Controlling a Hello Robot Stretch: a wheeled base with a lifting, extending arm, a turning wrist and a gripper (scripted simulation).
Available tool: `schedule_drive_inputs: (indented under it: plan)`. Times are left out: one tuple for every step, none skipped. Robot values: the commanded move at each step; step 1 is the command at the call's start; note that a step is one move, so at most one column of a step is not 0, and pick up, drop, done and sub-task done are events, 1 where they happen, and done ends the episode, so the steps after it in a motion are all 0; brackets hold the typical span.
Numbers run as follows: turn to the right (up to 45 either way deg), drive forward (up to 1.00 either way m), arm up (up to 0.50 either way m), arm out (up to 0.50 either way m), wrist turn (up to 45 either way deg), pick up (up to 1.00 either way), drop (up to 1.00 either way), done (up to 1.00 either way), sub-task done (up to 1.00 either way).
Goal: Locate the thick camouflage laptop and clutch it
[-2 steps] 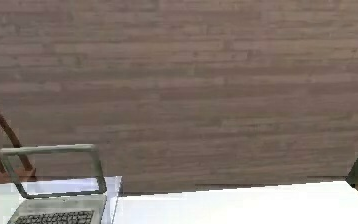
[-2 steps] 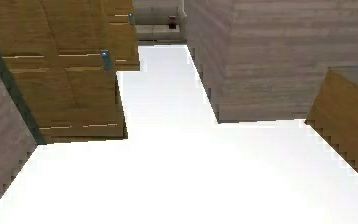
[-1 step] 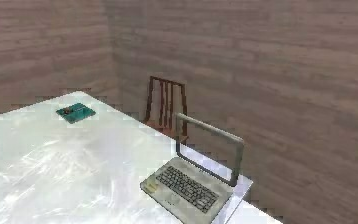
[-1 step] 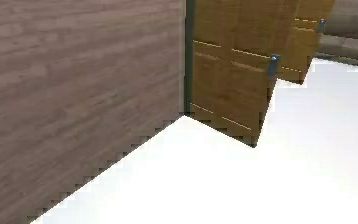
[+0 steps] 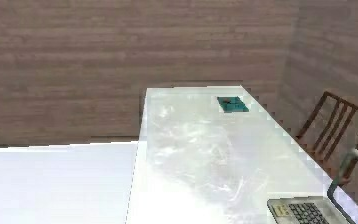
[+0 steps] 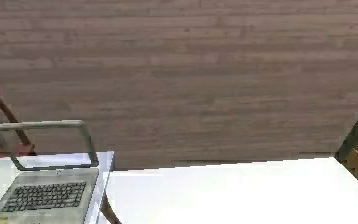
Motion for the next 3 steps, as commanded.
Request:
schedule_drive_inputs:
  plan:
    - [-36.0, 0.00, 0.00, 0.00, 0.0, 0.00, 0.00, 0.00, 0.00]
    - [0.0, 0.00, 0.50, 0.00, 0.0, 0.00, 0.00, 0.00, 0.00]
    - [0.0, 0.00, 0.28, 0.00, 0.0, 0.00, 0.00, 0.00, 0.00]
